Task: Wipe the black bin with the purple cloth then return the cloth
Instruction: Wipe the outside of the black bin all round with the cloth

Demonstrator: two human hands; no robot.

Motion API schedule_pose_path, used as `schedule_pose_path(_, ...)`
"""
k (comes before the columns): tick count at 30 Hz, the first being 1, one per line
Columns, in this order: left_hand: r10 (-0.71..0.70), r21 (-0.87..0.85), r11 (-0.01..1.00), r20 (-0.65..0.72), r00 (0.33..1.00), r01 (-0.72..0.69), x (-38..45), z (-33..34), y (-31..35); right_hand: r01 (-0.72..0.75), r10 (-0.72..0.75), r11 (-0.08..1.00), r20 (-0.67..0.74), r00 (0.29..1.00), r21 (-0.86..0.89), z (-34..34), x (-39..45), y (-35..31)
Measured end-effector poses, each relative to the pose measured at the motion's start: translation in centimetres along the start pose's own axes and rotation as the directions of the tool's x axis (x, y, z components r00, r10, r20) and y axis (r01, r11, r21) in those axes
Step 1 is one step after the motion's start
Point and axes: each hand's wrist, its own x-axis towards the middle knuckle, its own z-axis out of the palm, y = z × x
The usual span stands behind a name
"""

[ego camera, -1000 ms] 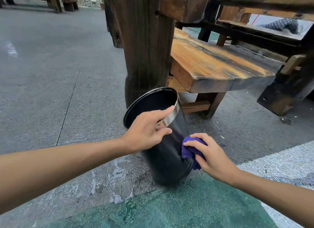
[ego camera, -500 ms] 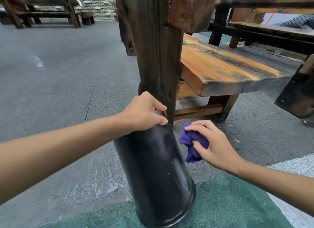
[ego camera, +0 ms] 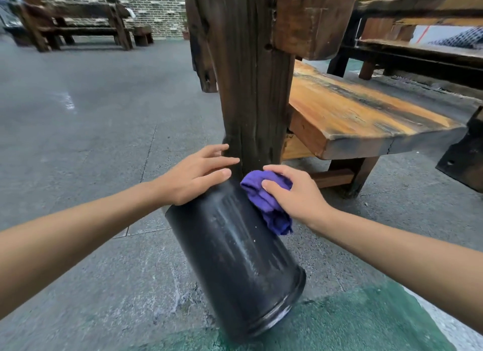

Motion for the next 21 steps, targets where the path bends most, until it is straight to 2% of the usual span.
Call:
schedule_pose_path(5, 0.1, -0.133, 0.987, 0.103, 0.99, -0.086, 1.1, 0.0, -0.5, -0.068, 0.067, 0.997, 0.029, 0.997, 0.038, 2.8, 1.7, 0.0)
schedule_pose_path(11, 0.084, -0.097, 0.992, 0.079, 0.993, -0.077, 2.7, 0.5, -0.5, -0.087, 0.086, 0.993, 0.014, 0.996, 0.082, 3.1, 2.0, -0.4)
schedule_pose_path(16, 0.098, -0.093, 0.991, 0.041, 0.994, -0.094, 3.4, 0.5, -0.8, 0.029, -0.031, 0.998, 0.047, 0.998, 0.047, 2.6, 0.7, -1.2)
schedule_pose_path(21, 0.115, -0.023, 0.993, 0.048, 0.992, -0.114, 3.9, 0.7, -1.1, 0.249, -0.249, 0.969, 0.016, 0.968, 0.001, 2.5, -3.0, -0.4)
